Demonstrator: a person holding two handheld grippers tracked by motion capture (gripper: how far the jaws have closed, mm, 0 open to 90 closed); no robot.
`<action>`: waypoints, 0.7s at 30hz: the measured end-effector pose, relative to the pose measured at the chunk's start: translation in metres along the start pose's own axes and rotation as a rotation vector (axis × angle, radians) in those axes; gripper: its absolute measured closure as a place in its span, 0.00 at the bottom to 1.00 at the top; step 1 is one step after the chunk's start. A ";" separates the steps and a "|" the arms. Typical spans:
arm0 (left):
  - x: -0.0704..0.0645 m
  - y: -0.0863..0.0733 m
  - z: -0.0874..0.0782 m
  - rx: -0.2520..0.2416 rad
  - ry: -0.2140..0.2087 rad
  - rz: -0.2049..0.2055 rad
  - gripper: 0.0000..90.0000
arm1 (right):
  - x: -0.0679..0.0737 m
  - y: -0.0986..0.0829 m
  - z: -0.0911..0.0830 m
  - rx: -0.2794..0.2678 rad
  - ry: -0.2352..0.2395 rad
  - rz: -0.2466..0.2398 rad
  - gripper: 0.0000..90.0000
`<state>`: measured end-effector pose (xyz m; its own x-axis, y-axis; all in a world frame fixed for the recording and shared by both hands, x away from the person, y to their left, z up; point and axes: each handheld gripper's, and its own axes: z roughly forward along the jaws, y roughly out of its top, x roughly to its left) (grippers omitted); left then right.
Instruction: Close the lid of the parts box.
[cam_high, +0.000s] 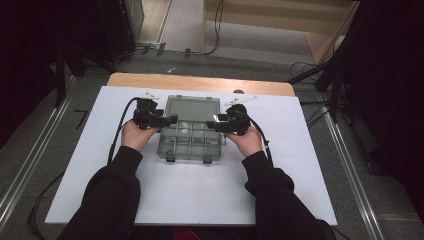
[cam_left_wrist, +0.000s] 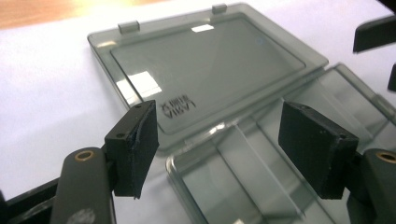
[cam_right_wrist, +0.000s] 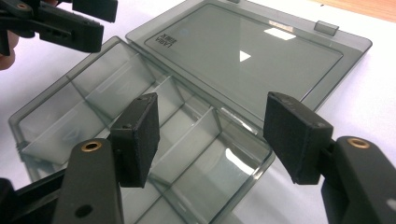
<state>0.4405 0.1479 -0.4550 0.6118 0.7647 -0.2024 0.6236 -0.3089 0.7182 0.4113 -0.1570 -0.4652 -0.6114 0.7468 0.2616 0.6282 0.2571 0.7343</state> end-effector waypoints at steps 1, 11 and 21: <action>0.000 0.001 0.001 0.004 0.006 0.005 0.32 | -0.001 0.000 0.001 0.001 -0.006 -0.001 0.39; 0.007 0.010 0.009 -0.017 0.022 -0.024 0.32 | -0.007 0.011 0.007 0.000 -0.084 0.009 0.39; 0.010 0.013 0.022 -0.010 0.052 -0.018 0.32 | -0.020 0.016 0.014 0.014 -0.155 0.059 0.39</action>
<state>0.4657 0.1390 -0.4623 0.5741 0.7986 -0.1807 0.6293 -0.2892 0.7213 0.4401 -0.1594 -0.4673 -0.4926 0.8461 0.2038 0.6680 0.2175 0.7117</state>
